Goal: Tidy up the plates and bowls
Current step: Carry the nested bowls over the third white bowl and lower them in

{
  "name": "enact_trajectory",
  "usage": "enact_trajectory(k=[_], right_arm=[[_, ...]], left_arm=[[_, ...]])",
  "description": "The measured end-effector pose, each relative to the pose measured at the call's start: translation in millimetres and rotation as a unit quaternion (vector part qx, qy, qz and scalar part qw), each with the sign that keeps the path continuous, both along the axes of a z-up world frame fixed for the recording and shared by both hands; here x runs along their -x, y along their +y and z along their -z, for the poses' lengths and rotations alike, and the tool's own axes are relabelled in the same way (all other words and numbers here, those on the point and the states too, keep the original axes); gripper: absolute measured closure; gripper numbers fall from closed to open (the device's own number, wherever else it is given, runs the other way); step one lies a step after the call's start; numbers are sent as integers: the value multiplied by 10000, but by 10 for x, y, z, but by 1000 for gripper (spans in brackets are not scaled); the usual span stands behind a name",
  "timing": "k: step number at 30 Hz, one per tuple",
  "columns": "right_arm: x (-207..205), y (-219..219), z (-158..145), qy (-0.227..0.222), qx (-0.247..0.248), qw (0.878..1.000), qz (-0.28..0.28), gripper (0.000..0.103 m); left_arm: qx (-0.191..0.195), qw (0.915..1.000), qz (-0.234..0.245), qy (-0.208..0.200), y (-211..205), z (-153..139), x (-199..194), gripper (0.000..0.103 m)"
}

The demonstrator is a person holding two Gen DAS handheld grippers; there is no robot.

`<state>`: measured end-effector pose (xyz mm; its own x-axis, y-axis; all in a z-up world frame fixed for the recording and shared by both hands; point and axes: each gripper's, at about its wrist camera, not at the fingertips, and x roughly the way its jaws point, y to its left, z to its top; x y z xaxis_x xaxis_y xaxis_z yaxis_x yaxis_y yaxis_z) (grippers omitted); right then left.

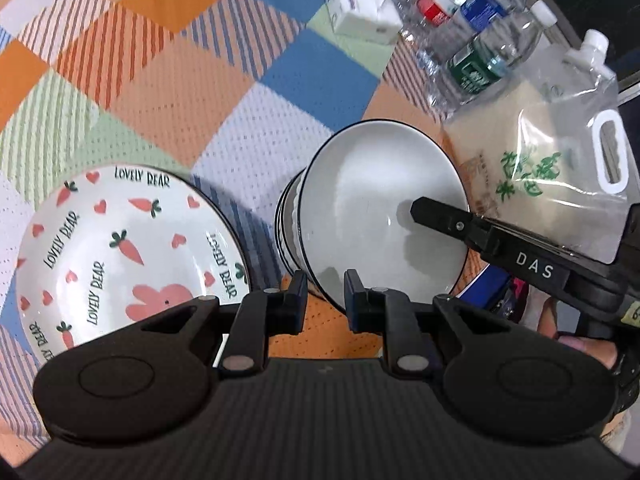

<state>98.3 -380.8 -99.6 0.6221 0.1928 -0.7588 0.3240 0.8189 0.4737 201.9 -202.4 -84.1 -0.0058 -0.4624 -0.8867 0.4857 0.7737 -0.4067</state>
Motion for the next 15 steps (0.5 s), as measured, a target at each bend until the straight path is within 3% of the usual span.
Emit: enact_trajectory(k=[8, 15], right_arm=[[-57, 232, -29, 162, 1040, 9939, -328, 87], [-128, 534, -13, 405, 2401, 9652, -950, 87]], left_arm=[[-306, 9994, 154, -41, -171, 84, 7, 86], [-659, 9973, 293, -126, -284, 148, 1, 85]])
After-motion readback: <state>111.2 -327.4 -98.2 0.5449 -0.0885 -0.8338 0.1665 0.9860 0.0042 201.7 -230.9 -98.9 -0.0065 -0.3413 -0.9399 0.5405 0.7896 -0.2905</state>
